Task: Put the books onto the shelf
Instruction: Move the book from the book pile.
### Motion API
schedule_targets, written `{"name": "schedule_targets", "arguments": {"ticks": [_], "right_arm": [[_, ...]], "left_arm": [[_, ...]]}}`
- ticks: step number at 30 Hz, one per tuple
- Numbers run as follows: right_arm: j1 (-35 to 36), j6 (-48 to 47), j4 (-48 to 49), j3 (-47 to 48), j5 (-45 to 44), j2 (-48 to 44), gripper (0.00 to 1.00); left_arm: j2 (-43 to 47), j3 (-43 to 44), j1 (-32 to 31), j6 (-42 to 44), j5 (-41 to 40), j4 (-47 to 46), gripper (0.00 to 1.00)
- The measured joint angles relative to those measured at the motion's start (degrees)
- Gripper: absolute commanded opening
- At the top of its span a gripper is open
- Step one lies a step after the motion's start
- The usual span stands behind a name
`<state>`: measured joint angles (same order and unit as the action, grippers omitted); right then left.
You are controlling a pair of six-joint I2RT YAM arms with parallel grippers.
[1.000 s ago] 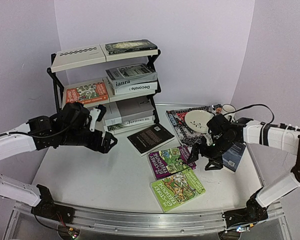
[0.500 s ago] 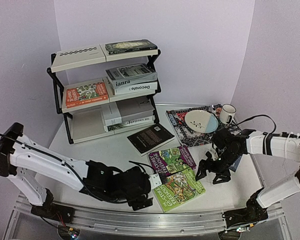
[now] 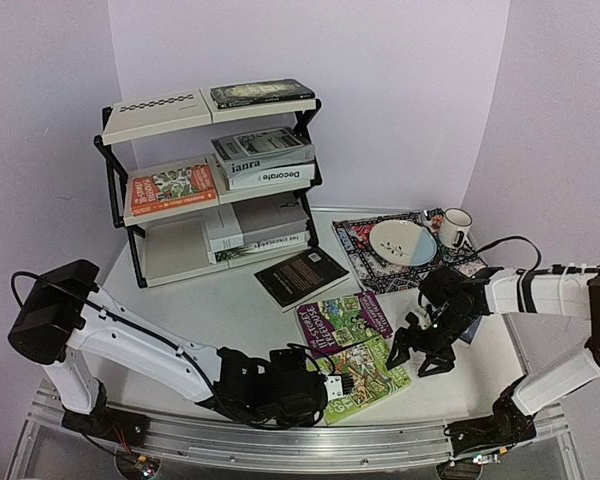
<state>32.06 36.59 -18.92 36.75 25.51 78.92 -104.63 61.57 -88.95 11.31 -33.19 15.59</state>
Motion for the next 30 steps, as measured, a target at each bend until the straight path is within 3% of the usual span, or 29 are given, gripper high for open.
{"name": "schedule_targets", "arguments": {"ticks": [11, 15, 25, 30], "right_arm": [[0.0, -0.2, 5.1, -0.6, 2.8, 4.8, 0.82], [-0.2, -0.2, 5.3, -0.7, 3.3, 5.3, 0.75], [1.0, 0.8, 4.5, -0.6, 3.6, 4.5, 0.49], [1.5, 2.6, 1.3, 0.2, 5.2, -3.4, 0.26]], "left_arm": [[-7.1, 2.8, 0.0, 6.9, -4.3, -4.2, 0.99], [-8.3, 3.7, -0.1, 9.7, -6.3, -5.3, 0.99], [-8.5, 3.7, -0.1, 12.7, -10.2, -3.9, 0.98], [-6.7, 3.3, 0.1, 12.2, -10.2, -0.6, 0.97]]}}
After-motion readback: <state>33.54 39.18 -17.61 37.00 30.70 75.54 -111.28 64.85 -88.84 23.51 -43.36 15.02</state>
